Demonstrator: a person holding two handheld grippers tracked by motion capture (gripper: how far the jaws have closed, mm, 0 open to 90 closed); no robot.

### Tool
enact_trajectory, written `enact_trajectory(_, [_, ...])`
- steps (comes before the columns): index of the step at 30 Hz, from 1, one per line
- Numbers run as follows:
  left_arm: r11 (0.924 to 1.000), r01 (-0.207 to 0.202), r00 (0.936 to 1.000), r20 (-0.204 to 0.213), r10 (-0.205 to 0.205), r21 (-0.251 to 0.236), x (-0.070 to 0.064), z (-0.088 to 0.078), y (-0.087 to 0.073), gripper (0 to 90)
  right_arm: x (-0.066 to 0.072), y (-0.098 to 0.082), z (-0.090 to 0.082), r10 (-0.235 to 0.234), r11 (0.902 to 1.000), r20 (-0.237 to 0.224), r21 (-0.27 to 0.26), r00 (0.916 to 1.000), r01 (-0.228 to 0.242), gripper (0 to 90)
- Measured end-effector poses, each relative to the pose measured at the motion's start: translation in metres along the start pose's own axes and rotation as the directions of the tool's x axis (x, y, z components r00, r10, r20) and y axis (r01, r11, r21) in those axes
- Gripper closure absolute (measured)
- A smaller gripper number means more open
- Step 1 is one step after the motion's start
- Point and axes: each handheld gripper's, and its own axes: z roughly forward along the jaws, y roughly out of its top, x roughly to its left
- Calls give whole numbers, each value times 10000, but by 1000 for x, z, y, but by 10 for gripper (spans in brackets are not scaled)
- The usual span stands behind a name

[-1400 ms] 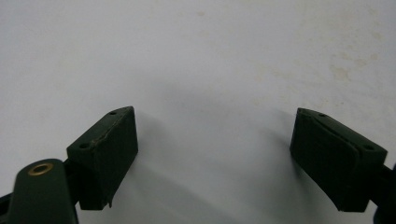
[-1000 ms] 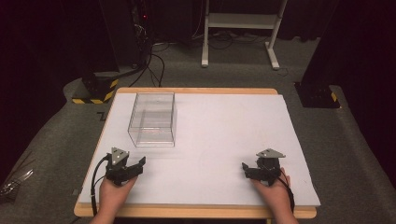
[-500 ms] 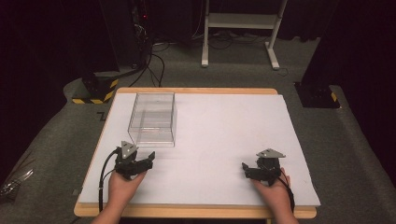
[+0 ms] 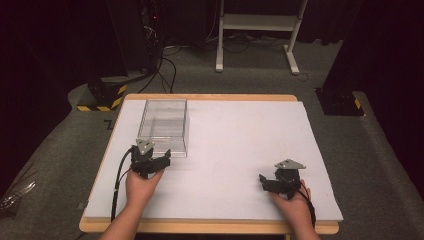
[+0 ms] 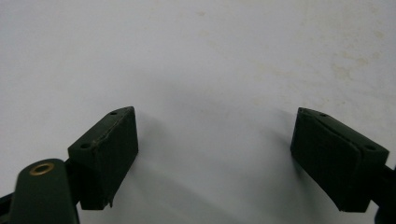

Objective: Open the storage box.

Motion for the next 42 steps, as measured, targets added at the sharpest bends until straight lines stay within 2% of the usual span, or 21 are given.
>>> enact_trajectory(9, [10000,20,9995,-316,-19,7,-5,9,7,207,0,0,0,10,10000,-11,-3,10000,-10,148])
enact_trajectory(11, [10000,78,9992,-391,-80,-42,-5,9,8,229,0,0,0,14,10000,-16,-1,10000,-14,148])
enact_trajectory(17, [9992,298,9991,-298,-305,-259,-6,11,12,269,0,0,0,29,10000,-31,-9,10000,-29,148])
enact_trajectory(24, [9991,334,9985,-425,-345,-268,-12,14,11,276,0,0,0,28,10000,-32,-10,10000,-28,148])
enact_trajectory(27, [9985,382,9967,-698,-408,-388,-14,14,10,313,0,0,0,28,10000,-30,-11,10000,-28,148])
enact_trajectory(42, [9976,393,9956,-827,-439,-565,-17,9,5,330,0,0,0,38,10000,-24,-7,10000,-38,149])
